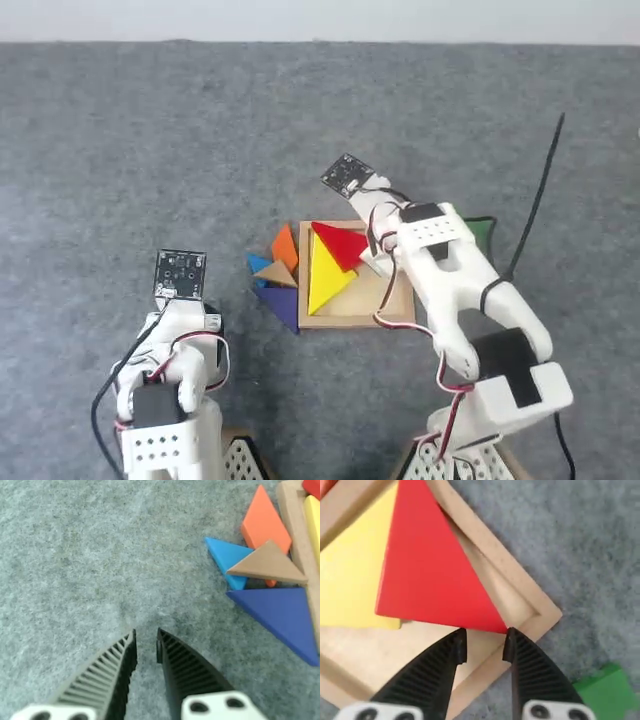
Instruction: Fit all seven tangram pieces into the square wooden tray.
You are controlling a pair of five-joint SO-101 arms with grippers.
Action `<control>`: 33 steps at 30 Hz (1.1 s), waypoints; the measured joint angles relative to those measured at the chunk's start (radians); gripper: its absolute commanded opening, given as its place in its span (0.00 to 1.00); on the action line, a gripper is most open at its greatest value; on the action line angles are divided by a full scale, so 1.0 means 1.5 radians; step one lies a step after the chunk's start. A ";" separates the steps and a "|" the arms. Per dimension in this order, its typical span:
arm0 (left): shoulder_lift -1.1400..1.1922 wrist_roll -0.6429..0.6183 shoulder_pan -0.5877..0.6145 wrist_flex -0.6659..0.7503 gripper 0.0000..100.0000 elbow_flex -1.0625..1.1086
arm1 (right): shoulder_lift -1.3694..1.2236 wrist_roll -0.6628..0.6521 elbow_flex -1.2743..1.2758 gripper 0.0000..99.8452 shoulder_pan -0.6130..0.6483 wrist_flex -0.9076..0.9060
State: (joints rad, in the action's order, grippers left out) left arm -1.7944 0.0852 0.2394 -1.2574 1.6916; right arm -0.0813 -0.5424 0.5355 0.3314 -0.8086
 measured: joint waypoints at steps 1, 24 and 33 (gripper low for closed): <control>0.000 0.000 0.000 0.000 0.07 0.000 | 0.000 0.000 -0.002 0.14 -0.006 0.000; 0.000 0.000 0.000 0.000 0.07 0.000 | -0.060 0.056 -0.114 0.14 0.062 -0.035; 0.000 0.000 0.000 0.000 0.07 0.000 | -0.110 0.058 -0.159 0.14 0.050 -0.027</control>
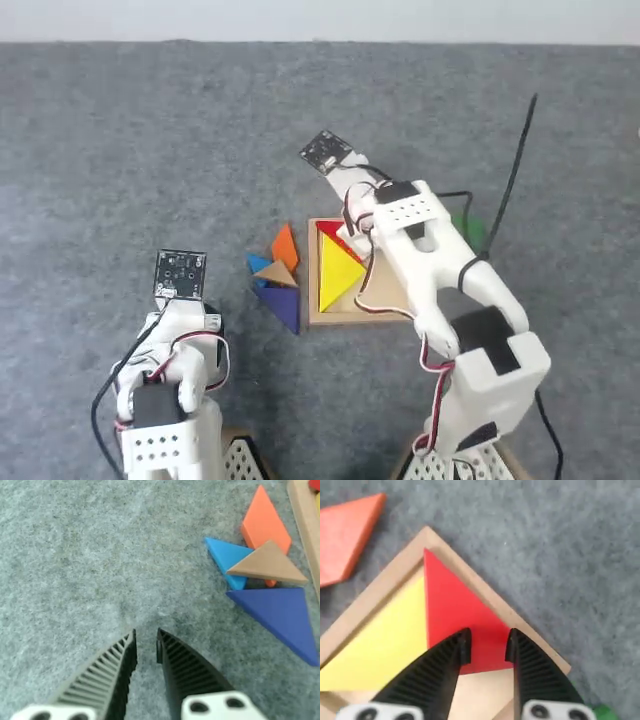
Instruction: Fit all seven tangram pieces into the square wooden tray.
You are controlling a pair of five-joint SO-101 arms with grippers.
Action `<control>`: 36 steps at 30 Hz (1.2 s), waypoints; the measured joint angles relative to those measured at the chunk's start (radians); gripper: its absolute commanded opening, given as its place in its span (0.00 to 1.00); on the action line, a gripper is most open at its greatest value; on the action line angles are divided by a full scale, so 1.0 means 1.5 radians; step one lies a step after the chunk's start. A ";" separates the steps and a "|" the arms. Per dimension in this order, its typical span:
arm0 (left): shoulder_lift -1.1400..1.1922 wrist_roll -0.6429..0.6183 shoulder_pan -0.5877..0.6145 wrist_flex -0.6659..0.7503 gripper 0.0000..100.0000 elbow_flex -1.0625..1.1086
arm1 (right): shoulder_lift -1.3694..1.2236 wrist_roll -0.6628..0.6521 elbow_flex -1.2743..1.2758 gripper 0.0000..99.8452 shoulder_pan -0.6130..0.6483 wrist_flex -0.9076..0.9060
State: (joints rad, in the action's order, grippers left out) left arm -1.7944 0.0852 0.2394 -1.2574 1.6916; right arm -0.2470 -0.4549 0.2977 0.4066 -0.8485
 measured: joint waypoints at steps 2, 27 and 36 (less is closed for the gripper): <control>0.000 0.000 0.000 0.000 0.07 0.000 | -0.008 -0.001 -0.012 0.14 -0.008 -0.007; 0.000 0.000 0.000 0.000 0.07 0.000 | 0.036 -0.009 0.055 0.14 0.085 -0.024; 0.000 0.000 0.000 0.000 0.07 0.000 | 0.188 0.033 0.102 0.14 0.060 -0.029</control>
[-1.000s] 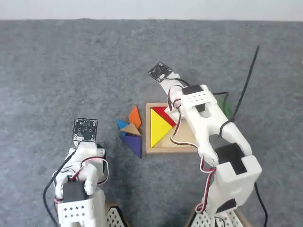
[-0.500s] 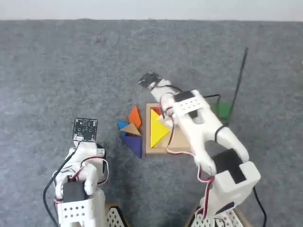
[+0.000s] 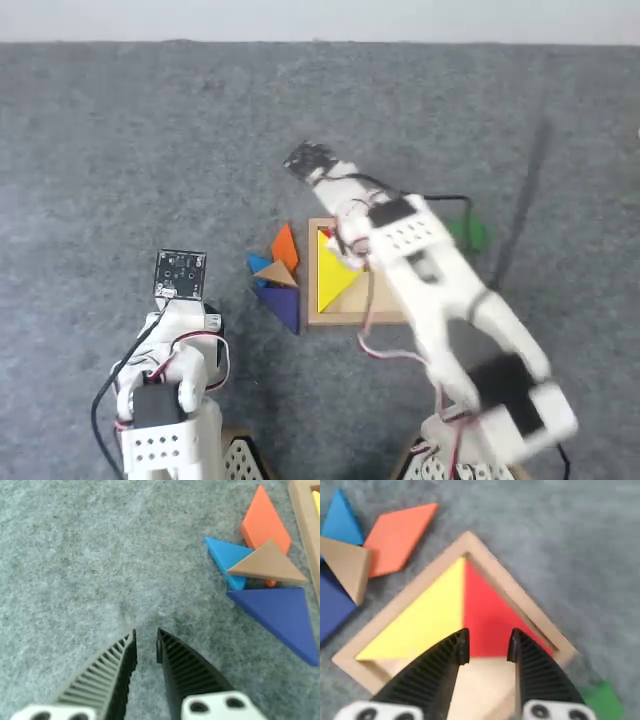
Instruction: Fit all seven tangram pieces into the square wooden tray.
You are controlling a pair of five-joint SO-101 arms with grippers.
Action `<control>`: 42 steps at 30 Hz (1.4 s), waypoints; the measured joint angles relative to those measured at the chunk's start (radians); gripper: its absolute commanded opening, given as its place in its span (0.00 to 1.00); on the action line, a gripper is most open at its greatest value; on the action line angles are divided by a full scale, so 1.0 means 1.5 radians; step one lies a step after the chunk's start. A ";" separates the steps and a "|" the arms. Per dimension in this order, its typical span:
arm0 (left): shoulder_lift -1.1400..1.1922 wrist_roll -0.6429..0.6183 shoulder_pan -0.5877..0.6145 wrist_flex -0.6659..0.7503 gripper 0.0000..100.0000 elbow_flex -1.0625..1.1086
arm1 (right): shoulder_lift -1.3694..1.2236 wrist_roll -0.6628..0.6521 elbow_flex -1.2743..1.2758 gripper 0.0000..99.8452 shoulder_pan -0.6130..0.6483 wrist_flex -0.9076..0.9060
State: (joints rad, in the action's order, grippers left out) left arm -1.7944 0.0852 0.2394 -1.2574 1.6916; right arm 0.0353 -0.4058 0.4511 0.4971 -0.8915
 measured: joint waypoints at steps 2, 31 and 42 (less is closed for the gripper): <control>0.000 0.000 0.000 0.000 0.07 0.000 | 0.078 0.002 0.047 0.14 -0.018 0.000; 0.000 0.000 -0.077 0.000 0.07 0.000 | 0.519 0.003 0.579 0.01 -0.318 0.131; 0.000 0.099 -0.169 0.060 0.07 -0.002 | 0.523 0.003 0.597 0.01 -0.321 0.166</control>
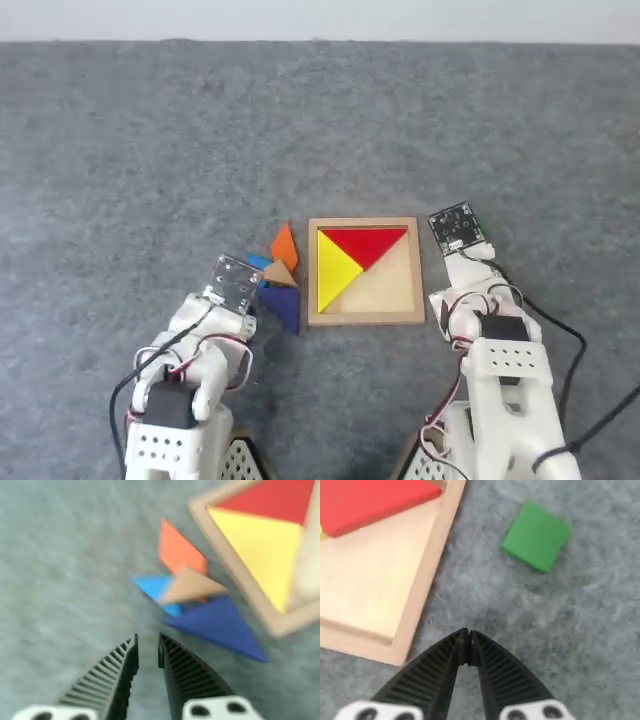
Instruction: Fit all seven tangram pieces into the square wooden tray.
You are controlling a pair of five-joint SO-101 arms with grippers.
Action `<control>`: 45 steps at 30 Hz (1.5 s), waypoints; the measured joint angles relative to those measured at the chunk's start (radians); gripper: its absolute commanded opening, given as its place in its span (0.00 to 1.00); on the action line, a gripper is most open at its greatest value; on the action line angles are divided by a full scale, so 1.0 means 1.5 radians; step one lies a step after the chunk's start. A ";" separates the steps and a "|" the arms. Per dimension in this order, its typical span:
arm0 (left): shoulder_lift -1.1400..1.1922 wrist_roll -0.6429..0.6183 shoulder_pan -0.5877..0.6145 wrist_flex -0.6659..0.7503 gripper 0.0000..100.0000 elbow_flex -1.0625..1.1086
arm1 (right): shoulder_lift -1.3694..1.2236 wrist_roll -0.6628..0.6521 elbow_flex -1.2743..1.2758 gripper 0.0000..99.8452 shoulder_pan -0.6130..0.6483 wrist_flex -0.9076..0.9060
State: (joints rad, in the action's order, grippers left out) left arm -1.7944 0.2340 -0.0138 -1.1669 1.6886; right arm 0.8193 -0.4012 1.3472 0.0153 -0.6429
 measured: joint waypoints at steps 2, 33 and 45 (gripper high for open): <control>0.000 0.037 0.037 0.009 0.07 -0.031 | 0.000 0.000 0.006 0.01 0.002 0.000; 1.164 -0.042 -0.115 0.049 0.15 -0.761 | 0.000 0.000 0.006 0.01 0.025 0.011; 1.309 -0.020 -0.065 0.115 0.22 -0.778 | 0.000 0.000 0.006 0.01 0.024 0.011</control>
State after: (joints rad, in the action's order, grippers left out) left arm 0.1695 0.2033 -0.1120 -0.9950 0.5209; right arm 0.8193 -0.4012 1.3564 0.0506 -0.6260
